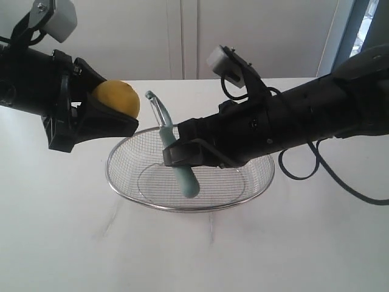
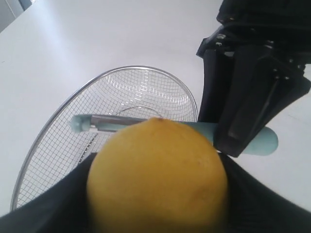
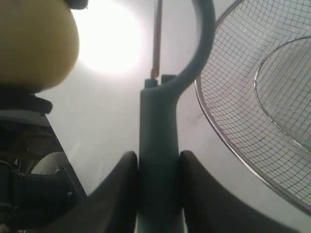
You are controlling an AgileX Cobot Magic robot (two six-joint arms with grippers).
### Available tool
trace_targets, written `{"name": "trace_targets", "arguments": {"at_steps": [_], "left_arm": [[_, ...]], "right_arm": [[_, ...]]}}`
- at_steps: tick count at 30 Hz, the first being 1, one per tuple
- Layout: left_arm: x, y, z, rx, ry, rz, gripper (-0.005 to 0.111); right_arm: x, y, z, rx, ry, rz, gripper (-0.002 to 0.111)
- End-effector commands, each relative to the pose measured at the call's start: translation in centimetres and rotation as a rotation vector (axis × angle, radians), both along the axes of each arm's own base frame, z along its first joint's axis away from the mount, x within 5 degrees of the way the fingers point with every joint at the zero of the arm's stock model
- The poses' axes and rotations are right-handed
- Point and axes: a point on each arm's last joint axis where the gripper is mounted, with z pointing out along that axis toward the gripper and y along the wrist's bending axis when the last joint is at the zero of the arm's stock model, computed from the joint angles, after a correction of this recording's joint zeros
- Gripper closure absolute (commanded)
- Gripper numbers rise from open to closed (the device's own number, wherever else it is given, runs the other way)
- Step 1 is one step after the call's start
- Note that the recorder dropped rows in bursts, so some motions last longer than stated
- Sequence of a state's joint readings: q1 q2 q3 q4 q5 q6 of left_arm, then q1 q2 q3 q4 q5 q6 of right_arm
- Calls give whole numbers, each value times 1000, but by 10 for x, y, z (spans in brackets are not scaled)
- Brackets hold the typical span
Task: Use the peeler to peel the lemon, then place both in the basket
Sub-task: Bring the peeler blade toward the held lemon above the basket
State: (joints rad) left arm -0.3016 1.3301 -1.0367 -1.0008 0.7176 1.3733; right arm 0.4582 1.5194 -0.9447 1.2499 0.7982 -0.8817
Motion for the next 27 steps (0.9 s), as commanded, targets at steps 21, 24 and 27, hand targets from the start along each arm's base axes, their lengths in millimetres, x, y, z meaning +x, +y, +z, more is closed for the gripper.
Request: {"name": "trace_targets", "arguments": {"at_steps": [21,24,27], "left_arm": [[-2,-2,0,-54,38,7,107],[-2,-2,0,-44,35,4,107],[-2,-1,-2,-17,28,-2,107]], "right_arm": [[-14,26,-19,49,122,50,108],[-15,26,-19,50,123,52,108],[-15,26,-19,50,123,52,108]]}}
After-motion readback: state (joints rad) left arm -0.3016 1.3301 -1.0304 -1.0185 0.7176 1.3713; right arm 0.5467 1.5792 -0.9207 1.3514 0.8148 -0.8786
